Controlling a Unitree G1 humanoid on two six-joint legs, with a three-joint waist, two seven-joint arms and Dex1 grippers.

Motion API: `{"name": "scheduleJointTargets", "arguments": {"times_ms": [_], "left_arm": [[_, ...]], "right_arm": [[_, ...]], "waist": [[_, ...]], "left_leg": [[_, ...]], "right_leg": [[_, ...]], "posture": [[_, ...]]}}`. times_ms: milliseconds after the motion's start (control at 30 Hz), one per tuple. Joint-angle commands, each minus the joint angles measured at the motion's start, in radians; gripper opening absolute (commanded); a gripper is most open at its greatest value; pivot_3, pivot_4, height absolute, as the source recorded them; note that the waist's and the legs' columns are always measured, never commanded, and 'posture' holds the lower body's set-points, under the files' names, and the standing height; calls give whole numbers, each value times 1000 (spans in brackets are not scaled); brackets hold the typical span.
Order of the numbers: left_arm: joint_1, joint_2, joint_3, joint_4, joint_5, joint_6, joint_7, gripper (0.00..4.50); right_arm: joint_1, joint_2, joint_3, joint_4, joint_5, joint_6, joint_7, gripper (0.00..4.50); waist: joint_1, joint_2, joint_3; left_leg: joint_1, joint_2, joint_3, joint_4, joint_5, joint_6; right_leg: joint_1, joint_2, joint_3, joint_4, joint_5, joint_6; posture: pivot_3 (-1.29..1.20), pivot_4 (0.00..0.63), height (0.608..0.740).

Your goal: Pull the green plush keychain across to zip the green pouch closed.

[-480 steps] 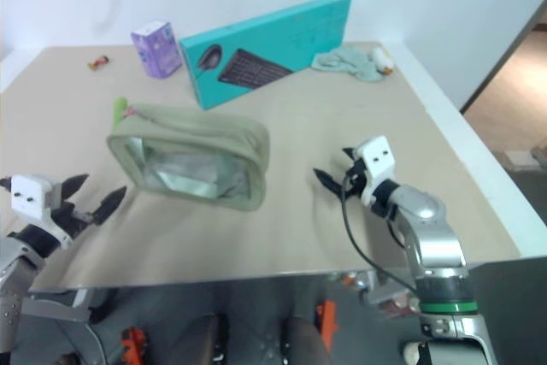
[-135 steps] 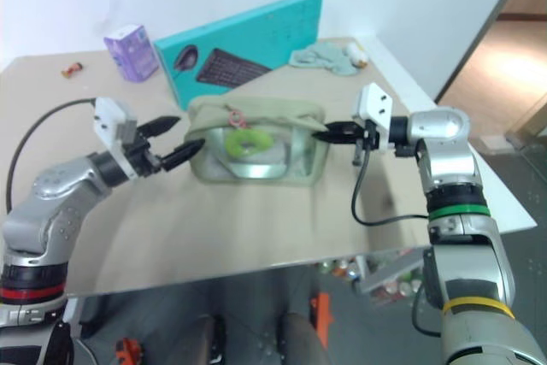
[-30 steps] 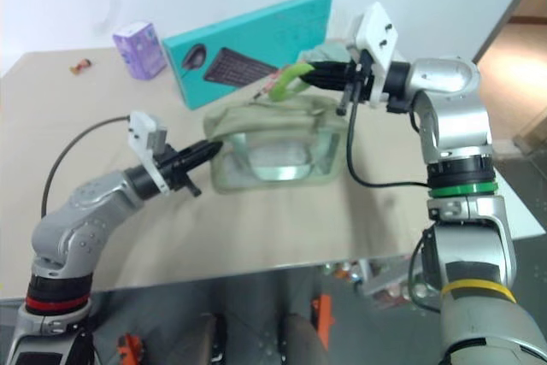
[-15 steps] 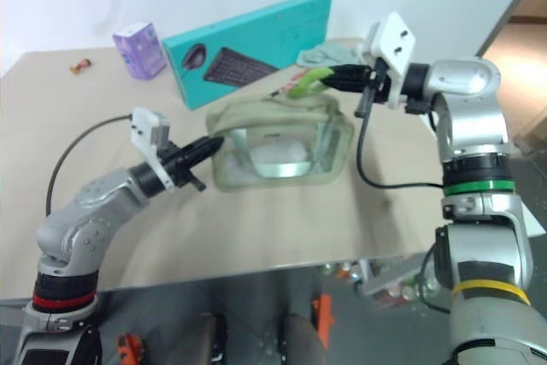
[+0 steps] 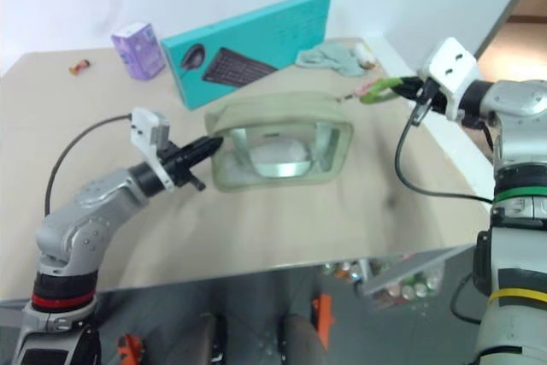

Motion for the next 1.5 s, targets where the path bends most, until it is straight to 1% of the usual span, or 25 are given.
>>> {"name": "scheduleJointTargets", "arguments": {"times_ms": [33, 200, 367, 400, 500, 733, 833, 900, 933, 967, 1000, 1033, 1067, 1100, 1133, 1167, 1233, 1267, 1300, 1333, 1367, 1500], "left_arm": [[-12, 13, 18, -28, 0, -4, 7, 0], [-10, 19, 27, -36, -2, 1, 13, 0], [-10, 21, 30, -39, -4, 2, 18, 0], [-10, 20, 29, -40, -4, 2, 19, 0], [-11, 17, 27, -40, -3, 2, 23, 0], [-3, 13, 12, -42, 11, -5, 22, 0], [7, 9, 17, -46, -2, -1, 13, 0], [16, 9, 28, -47, -17, -5, 0, 0], [19, 11, 34, -47, -23, -5, -4, 0], [21, 17, 36, -47, -28, -3, -14, 744], [23, 25, 37, -47, -30, -3, -22, 995], [25, 31, 39, -47, -30, -7, -28, 1268], [26, 37, 43, -45, -30, -9, -34, 1691], [27, 44, 46, -44, -28, -14, -40, 1918], [28, 54, 49, -45, -26, -18, -49, 2300], [32, 64, 57, -48, -25, -26, -56, 2704], [51, 79, 73, -68, -26, -38, -59, 3363], [69, 87, 78, -83, -19, -50, -63, 3616], [90, 96, 82, -97, -12, -60, -67, 4009], [116, 106, 88, -109, -1, -79, -70, 4328], [141, 112, 98, -118, 7, -94, -70, 4438], [269, 141, 123, -167, 55, -157, -75, 4438]], "right_arm": [[15, -47, 2, 30, -66, -40, -87, 22], [92, -6, 51, -3, -156, -77, -203, 22], [204, 71, 68, -95, -151, -53, -219, 22], [226, 89, 70, -114, -148, -41, -222, 22], [278, 127, 80, -156, -155, -23, -232, 22], [307, 179, 87, -192, -165, -2, -253, 22], [297, 193, 52, -209, -111, 43, -232, 22], [294, 197, 8, -236, -43, 99, -200, 694], [295, 195, -8, -251, -18, 116, -187, 837], [299, 188, -24, -271, 4, 139, -176, 1311], [306, 179, -35, -293, 23, 161, -161, 1677], [316, 168, -48, -321, 42, 182, -146, 1937], [330, 154, -63, -356, 62, 213, -130, 2393], [344, 143, -75, -386, 77, 235, -117, 2644], [364, 133, -91, -426, 100, 262, -103, 3005], [392, 129, -109, -481, 128, 306, -97, 3391], [478, 122, -140, -614, 185, 401, -84, 4064], [521, 117, -155, -669, 206, 439, -79, 4316], [558, 114, -171, -712, 225, 467, -78, 4500], [593, 111, -193, -750, 251, 496, -75, 4500], [622, 110, -214, -782, 277, 524, -74, 4500], [737, 106, -300, -906, 380, 610, -68, 4500]], "waist": [[0, 0, 0], [0, 0, 0], [-1, 0, 0], [-1, 0, 0], [-2, 0, 0], [-4, 0, 0], [-4, 0, 0], [-4, 0, 0], [-4, 0, 0], [-4, 0, 0], [-3, 0, 0], [-3, 0, 0], [-3, 0, 0], [-3, 0, 0], [-2, 0, 0], [1, 0, 0], [1, 0, 0], [1, 0, 0], [1, 0, 0], [1, 0, 0], [1, 0, 0], [-1, 0, 0]], "left_leg": [[0, 0, 0, 0, 0, 0], [0, 0, 0, 0, 0, 0], [1, 0, 0, 0, 0, 0], [1, 0, 0, 0, 0, 0], [1, 0, 0, 0, 0, 0], [3, 0, 0, 1, 0, 0], [3, 0, 0, 1, 1, 0], [3, 0, 0, 1, 1, 1], [3, 0, 0, 1, 1, 1], [3, 0, 0, 1, 1, 1], [2, 0, 0, 1, 1, 1], [2, 0, 0, 1, 1, 1], [2, 0, -1, 1, 1, 0], [2, 0, -1, 1, 1, 0], [2, 0, -1, 1, 0, 0], [2, 0, -1, 1, 0, 0], [2, 0, -1, 1, 0, 0], [1, 0, -1, 0, 0, 0], [1, 0, -1, 0, 0, 0], [2, 0, -1, 0, 0, 0], [2, 0, -1, 0, 0, 0], [2, 1, 0, 1, 0, 0]], "right_leg": [[0, 0, 0, 0, 0, 0], [0, 0, 1, 0, 0, 0], [1, 0, 1, 0, 1, 2], [1, 0, 1, 0, 3, 5], [1, 0, 1, 0, 4, 6], [2, 1, 1, 0, 4, 6], [2, 1, 2, 0, 4, 5], [2, 1, 2, 0, 4, 4], [2, 1, 2, 0, 4, 4], [2, 1, 2, 0, 4, 4], [2, 1, 2, 0, 4, 5], [2, 1, 2, 0, 5, 6], [2, 1, 2, 0, 5, 6], [2, 1, 2, 0, 5, 6], [1, 1, 2, 0, 5, 6], [1, 1, 2, 0, 5, 6], [1, 1, 1, 0, 4, 6], [1, 1, 1, 0, 4, 6], [1, 1, 1, 0, 4, 6], [2, 1, 1, 0, 3, 6], [1, 1, 1, 0, 3, 6], [1, 1, 2, 0, 1, 1]], "posture": [[0, 150, 740], [0, 150, 740], [0, 150, 740], [0, 150, 740], [0, 150, 740], [0, 150, 740], [0, 150, 740], [0, 150, 740], [0, 150, 740], [0, 150, 740], [0, 150, 740], [0, 150, 740], [0, 150, 740], [0, 150, 740], [0, 150, 740], [0, 150, 740], [0, 150, 740], [0, 150, 740], [0, 150, 740], [0, 150, 740], [0, 150, 740], [0, 150, 740]]}}
